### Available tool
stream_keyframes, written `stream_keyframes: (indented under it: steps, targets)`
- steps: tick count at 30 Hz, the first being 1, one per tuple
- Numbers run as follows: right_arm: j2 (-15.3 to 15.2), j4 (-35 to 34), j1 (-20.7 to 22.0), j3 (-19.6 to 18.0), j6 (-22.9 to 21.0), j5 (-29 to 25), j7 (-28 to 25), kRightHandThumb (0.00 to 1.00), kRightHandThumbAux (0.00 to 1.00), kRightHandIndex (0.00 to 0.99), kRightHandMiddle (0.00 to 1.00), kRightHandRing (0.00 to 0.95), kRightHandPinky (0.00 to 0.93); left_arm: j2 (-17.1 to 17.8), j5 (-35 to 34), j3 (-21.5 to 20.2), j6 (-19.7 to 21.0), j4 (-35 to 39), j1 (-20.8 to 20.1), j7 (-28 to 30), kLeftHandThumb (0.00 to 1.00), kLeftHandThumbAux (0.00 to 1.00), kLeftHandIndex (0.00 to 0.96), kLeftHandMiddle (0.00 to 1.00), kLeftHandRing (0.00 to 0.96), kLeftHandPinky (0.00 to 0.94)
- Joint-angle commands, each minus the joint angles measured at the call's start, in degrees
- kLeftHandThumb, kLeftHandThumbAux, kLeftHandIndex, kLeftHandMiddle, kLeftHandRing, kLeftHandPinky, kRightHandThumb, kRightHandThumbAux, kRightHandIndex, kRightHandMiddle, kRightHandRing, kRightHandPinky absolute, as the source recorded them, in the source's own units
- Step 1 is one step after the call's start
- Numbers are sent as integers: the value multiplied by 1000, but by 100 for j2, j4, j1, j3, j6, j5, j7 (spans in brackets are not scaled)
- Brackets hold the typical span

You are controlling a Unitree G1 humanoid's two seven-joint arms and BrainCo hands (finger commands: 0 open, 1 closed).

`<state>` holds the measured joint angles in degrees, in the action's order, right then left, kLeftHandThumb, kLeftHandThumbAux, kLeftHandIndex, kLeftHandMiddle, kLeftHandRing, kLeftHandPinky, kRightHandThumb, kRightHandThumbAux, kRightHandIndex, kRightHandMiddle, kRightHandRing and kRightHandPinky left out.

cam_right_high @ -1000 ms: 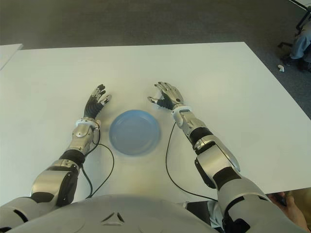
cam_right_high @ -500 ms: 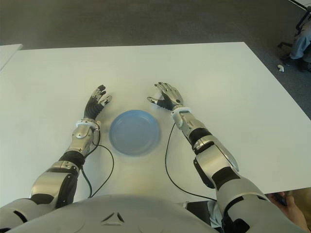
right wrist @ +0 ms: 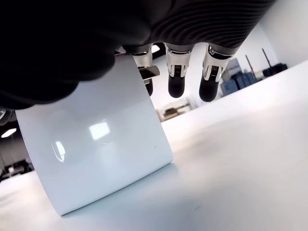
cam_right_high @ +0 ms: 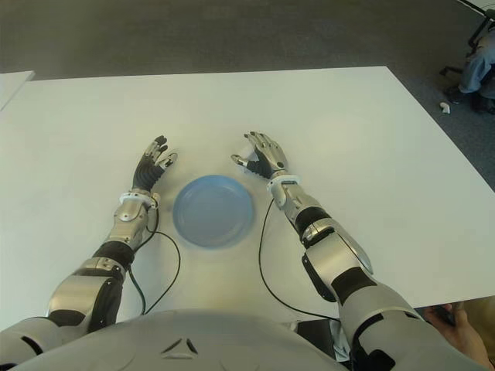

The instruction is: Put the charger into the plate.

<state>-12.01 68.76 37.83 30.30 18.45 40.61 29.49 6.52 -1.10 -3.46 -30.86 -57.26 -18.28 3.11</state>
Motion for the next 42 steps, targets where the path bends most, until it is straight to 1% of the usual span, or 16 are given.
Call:
stream_keyframes:
  steps: [1, 9, 19, 26, 27, 28, 29, 30, 31, 32, 33, 36, 37, 39, 40, 42]
  targets:
    - [145, 387, -463, 153, -156, 54, -240, 325, 113, 0, 0, 0, 0, -102, 63, 95, 799, -405, 692, 220, 111, 641, 25, 0, 0, 16]
    - [202, 466, -572, 171, -162, 46, -193, 307, 117, 0, 0, 0, 0, -73, 79, 99, 784, -352, 706, 260, 91, 622, 34, 1, 0, 9]
    - [240, 513, -581, 202, -226, 77, -89, 296, 121, 0, 0, 0, 0, -65, 69, 97, 796, -335, 692, 315, 66, 609, 43, 0, 0, 3]
    - [257, 487, -558, 190, -332, 78, 194, 304, 140, 0, 0, 0, 4, -62, 61, 95, 804, -321, 681, 354, 57, 598, 47, 0, 0, 6]
    - [252, 464, -546, 178, -335, 71, 267, 334, 168, 69, 54, 56, 85, -60, 61, 96, 806, -317, 678, 362, 52, 597, 47, 0, 0, 7]
    - [250, 446, -540, 169, -346, 70, 359, 354, 186, 115, 89, 94, 138, -60, 62, 98, 807, -313, 675, 368, 49, 597, 47, 0, 0, 8]
    - [250, 437, -537, 166, -354, 69, 420, 377, 202, 141, 127, 136, 184, -60, 63, 99, 807, -310, 675, 371, 48, 596, 47, 0, 0, 8]
    - [255, 432, -542, 165, -381, 77, 533, 412, 224, 179, 183, 199, 252, -63, 65, 100, 809, -309, 673, 373, 45, 595, 47, 0, 0, 8]
    - [259, 431, -545, 167, -400, 83, 615, 503, 270, 229, 334, 360, 396, -65, 66, 101, 810, -309, 672, 375, 43, 592, 48, 0, 0, 7]
    - [267, 437, -549, 163, -430, 83, 693, 536, 287, 247, 389, 418, 447, -68, 62, 98, 810, -306, 670, 381, 42, 591, 48, 0, 0, 7]
    - [272, 444, -551, 162, -450, 81, 743, 587, 310, 290, 458, 492, 525, -70, 58, 96, 811, -305, 670, 384, 40, 590, 49, 0, 0, 8]
    - [344, 495, -567, 112, -625, 51, 1063, 687, 355, 392, 569, 609, 660, -84, 26, 81, 786, -280, 671, 424, 36, 590, 50, 1, 0, 11]
    - [363, 507, -575, 100, -672, 44, 1166, 704, 476, 408, 614, 662, 720, -92, 17, 75, 777, -273, 671, 433, 34, 593, 50, 3, 0, 16]
    - [396, 518, -581, 95, -746, 48, 1363, 720, 580, 421, 661, 716, 779, -103, 2, 65, 760, -256, 675, 446, 32, 599, 51, 6, 0, 22]
    - [407, 515, -581, 101, -785, 63, 1497, 726, 620, 427, 680, 737, 802, -109, -4, 61, 750, -244, 679, 448, 31, 602, 52, 7, 0, 25]
    - [418, 509, -589, 118, -840, 90, 1716, 736, 657, 434, 720, 768, 832, -120, -10, 55, 737, -222, 685, 450, 28, 610, 53, 12, 0, 28]
